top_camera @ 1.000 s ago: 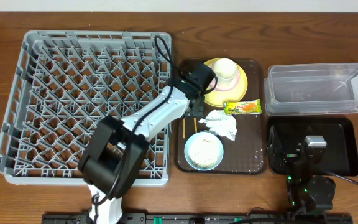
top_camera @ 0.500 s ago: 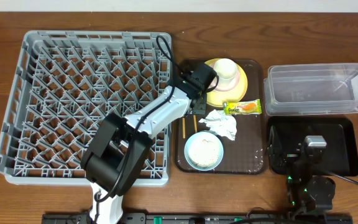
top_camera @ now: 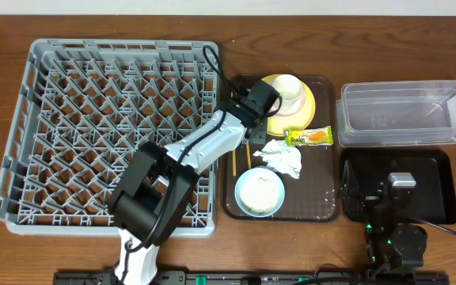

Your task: Sort waste into correct bins and load items into the dishwasher rack

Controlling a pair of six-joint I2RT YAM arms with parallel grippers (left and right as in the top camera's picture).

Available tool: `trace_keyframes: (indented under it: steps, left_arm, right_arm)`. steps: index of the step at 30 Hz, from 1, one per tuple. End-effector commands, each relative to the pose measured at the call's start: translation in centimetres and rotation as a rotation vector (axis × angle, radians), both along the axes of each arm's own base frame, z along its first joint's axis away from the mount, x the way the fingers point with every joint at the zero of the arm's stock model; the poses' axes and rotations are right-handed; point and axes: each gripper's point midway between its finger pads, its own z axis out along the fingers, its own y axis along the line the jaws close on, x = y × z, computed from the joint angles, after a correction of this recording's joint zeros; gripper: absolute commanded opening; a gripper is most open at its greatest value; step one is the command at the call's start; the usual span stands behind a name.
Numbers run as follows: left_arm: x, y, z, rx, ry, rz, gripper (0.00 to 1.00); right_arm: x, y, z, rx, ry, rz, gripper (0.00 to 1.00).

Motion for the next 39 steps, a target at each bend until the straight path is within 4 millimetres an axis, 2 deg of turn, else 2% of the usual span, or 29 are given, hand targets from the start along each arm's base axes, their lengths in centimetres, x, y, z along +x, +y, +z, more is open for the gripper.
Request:
trace_keyframes:
  steps: [1, 9, 11, 14, 17, 19, 23, 27, 29, 34, 37, 39]
  left_arm:
    - [0.3, 0.1, -1.1, 0.02, 0.004, 0.008, 0.27]
    - [0.1, 0.2, -3.3, 0.043, 0.035, 0.008, 0.27]
    - [0.0, 0.3, -3.4, 0.047, 0.039, 0.008, 0.22]
    - [0.1, 0.2, -3.4, 0.044, 0.035, 0.008, 0.15]
    - [0.3, 0.4, -3.2, 0.043, 0.027, 0.014, 0.13]
    - [0.7, 0.8, -2.8, 0.045, 0.017, 0.025, 0.06]
    - [1.4, 1.4, -1.7, 0.03, -0.001, 0.045, 0.06]
    - [2.2, 1.9, 0.6, 0.0, -0.043, 0.064, 0.06]
    - [2.6, 1.9, 2.4, -0.024, -0.077, 0.069, 0.06]
    - [3.0, 1.7, 8.2, -0.094, -0.179, 0.069, 0.06]
    - [2.5, 2.1, 11.8, -0.13, -0.23, 0.07, 0.06]
    - [2.1, 2.6, 13.4, -0.14, -0.25, 0.07, 0.06]
  right_arm:
    - [0.0, -0.3, -0.1, -0.009, 0.005, -0.012, 0.99]
    - [0.0, -0.3, -0.2, -0.009, 0.005, -0.012, 0.99]
    - [0.0, -0.3, -0.1, -0.009, 0.005, -0.012, 0.99]
    - [0.0, -0.3, -0.2, -0.009, 0.005, -0.012, 0.99]
    - [0.0, -0.3, -0.2, -0.009, 0.005, -0.012, 0.99]
    - [0.0, -0.3, -0.1, -0.009, 0.005, -0.012, 0.99]
    - [0.0, -0.3, -0.1, -0.009, 0.005, -0.012, 0.99]
    - [0.0, -0.3, -0.2, -0.009, 0.005, -0.012, 0.99]
    - [0.0, -0.3, -0.2, -0.009, 0.005, -0.012, 0.99]
    - [0.0, -0.3, -0.2, -0.009, 0.005, -0.012, 0.99]
    - [0.0, -0.3, -0.2, -0.009, 0.005, -0.012, 0.99]
    - [0.0, -0.3, -0.2, -0.009, 0.005, -0.012, 0.99]
